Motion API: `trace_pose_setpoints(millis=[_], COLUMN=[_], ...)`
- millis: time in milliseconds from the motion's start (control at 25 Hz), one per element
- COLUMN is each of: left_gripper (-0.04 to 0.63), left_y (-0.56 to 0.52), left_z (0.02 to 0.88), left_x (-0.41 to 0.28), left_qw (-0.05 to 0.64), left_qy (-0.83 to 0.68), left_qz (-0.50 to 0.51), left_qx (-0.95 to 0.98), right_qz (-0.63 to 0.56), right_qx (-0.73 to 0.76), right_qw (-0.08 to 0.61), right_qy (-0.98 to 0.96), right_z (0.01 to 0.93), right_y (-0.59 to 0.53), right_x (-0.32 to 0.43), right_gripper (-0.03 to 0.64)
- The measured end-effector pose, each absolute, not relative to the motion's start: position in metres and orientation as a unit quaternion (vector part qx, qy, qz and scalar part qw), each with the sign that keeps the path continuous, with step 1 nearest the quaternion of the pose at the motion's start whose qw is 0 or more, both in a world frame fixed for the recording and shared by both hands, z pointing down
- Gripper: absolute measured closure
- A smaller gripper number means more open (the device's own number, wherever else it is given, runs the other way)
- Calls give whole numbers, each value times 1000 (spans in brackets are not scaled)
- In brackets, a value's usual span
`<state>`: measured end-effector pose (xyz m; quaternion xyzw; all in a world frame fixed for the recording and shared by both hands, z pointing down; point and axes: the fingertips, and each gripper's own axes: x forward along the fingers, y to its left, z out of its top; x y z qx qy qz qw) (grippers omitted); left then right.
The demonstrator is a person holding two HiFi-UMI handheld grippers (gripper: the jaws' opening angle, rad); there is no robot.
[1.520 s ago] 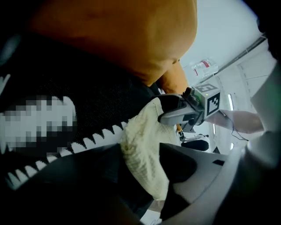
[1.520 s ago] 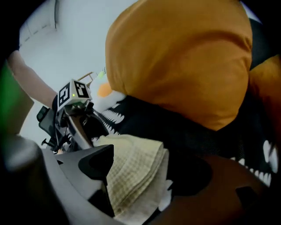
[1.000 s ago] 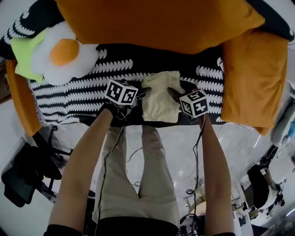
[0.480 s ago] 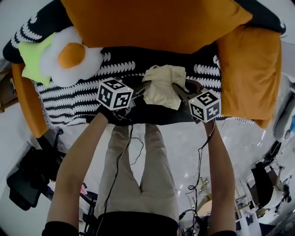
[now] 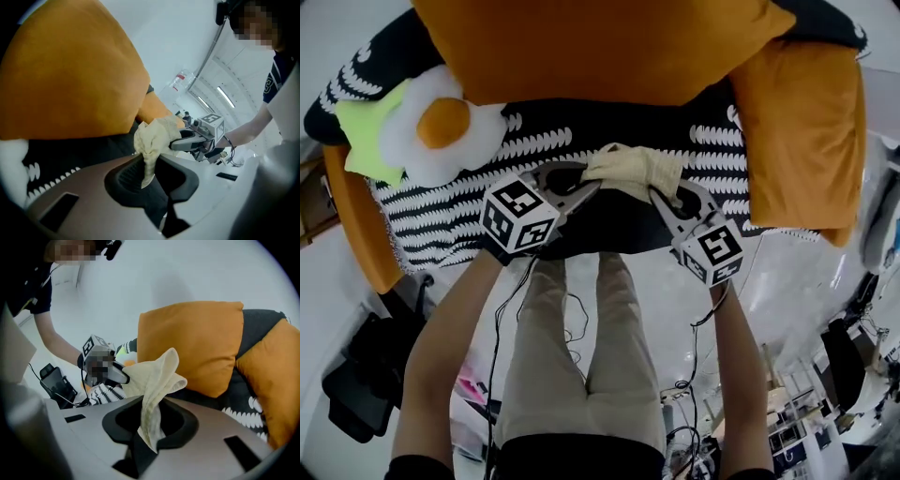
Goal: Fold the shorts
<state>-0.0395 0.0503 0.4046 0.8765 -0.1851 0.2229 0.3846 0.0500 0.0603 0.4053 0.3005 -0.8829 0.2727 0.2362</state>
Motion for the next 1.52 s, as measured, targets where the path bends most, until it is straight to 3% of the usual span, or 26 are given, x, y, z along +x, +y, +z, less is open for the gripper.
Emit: trace_pose_setpoints(millis=[280,520,600,680,800,880,1040,1200,1400,1520], left_gripper=[526,512,483,401,299,273,270,252,216,212], left_y=[171,171,154,149,156,160,165,200,204,196], left_z=[482,527,547,568,570,549,499,513,601,617], left_x=[-32,-51,-50,-51,-58,-69,-67,-37,-21,-17], left_qw=[442,488,496,489,452,402,255,143,74,72], left_qy=[-106,-120,-135,-143,-138,-121,-55,54,81,33], left_qz=[303,340,366,401,423,427,424,441,514,492], left_qx=[838,795,776,761,773,801,867,885,851,867], right_qz=[378,461,448,412,351,306,216,128,86,71], right_qx=[295,345,370,374,354,327,266,172,118,113], right_qw=[267,268,301,351,399,420,419,441,511,516], right_qy=[-836,-773,-756,-753,-770,-789,-841,-871,-847,-846], right_z=[485,520,534,545,541,523,482,497,576,602], right_y=[194,193,176,173,186,195,202,215,209,205], right_x=[54,48,56,61,62,65,67,33,49,51], right_gripper=[523,481,425,373,283,216,212,207,160,167])
